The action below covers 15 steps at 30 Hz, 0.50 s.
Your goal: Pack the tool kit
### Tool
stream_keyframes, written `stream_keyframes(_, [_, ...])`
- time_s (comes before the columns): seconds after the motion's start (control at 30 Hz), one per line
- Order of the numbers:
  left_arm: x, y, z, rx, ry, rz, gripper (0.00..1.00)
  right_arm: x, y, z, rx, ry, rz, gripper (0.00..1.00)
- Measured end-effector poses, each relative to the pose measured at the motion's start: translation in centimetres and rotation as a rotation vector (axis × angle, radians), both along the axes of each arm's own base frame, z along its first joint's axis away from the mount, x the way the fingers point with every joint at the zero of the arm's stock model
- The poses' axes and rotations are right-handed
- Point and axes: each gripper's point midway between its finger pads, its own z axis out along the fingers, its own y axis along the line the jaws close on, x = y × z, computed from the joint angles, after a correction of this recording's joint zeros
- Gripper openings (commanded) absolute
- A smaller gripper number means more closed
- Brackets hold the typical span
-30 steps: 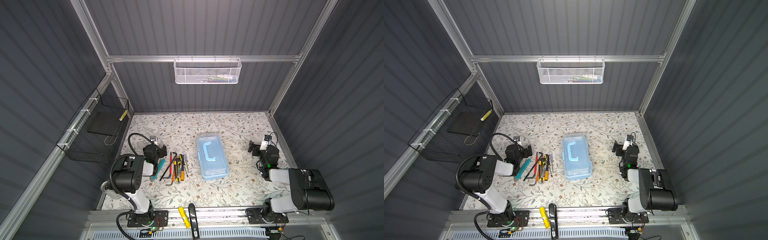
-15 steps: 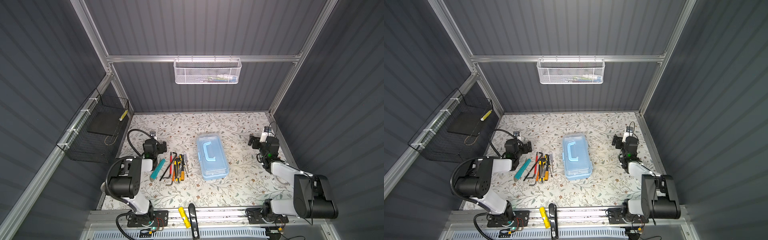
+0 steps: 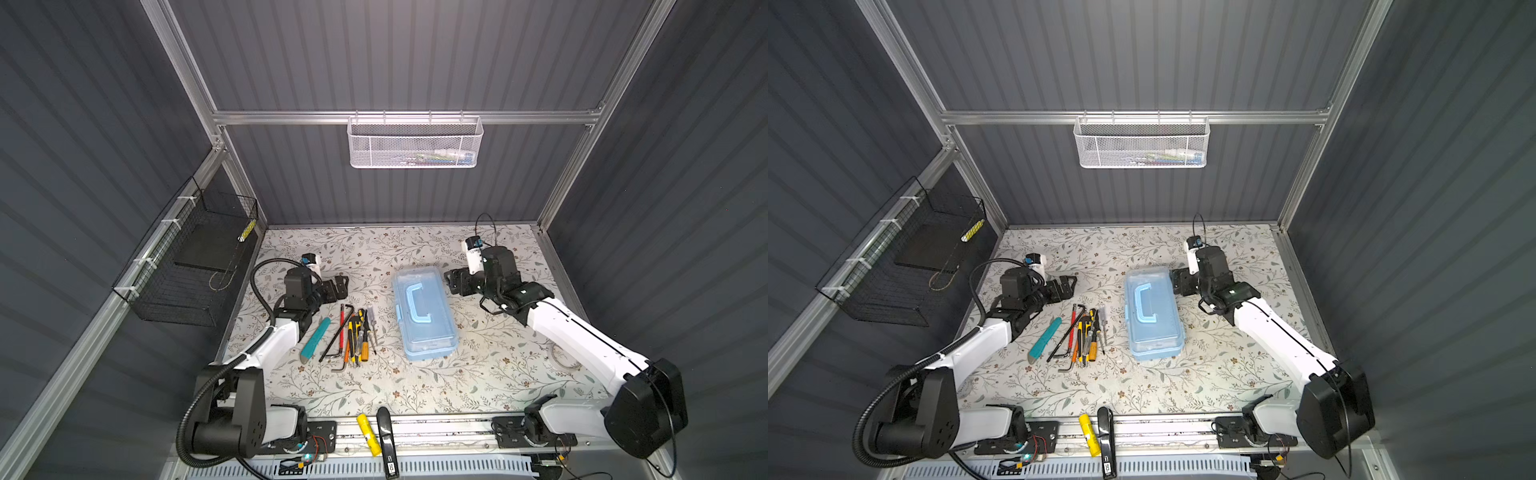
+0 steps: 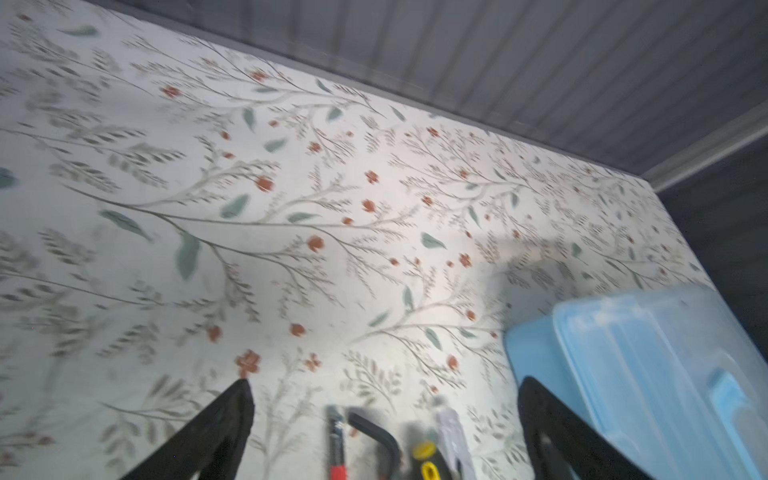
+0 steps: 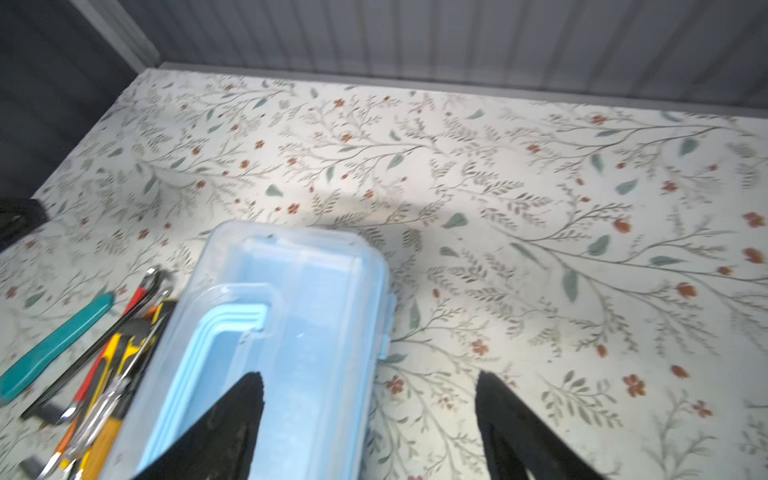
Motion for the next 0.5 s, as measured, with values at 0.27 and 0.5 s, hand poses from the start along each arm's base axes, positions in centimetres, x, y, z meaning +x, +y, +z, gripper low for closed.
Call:
stream_keyframes(0.27, [-5.0, -4.6, -1.6, -0.157, 0.09, -0.093, 0.99, -4.1, 4.9, -1.3, 0.047, 0.202, 0.097, 0.69])
stream_keyframes(0.5, [-5.8, -6.2, -2.9, -0.213, 0.133, -0.111, 1.0, -5.8, 7.7, -4.0, 0.069, 0.339, 0.139, 0.66])
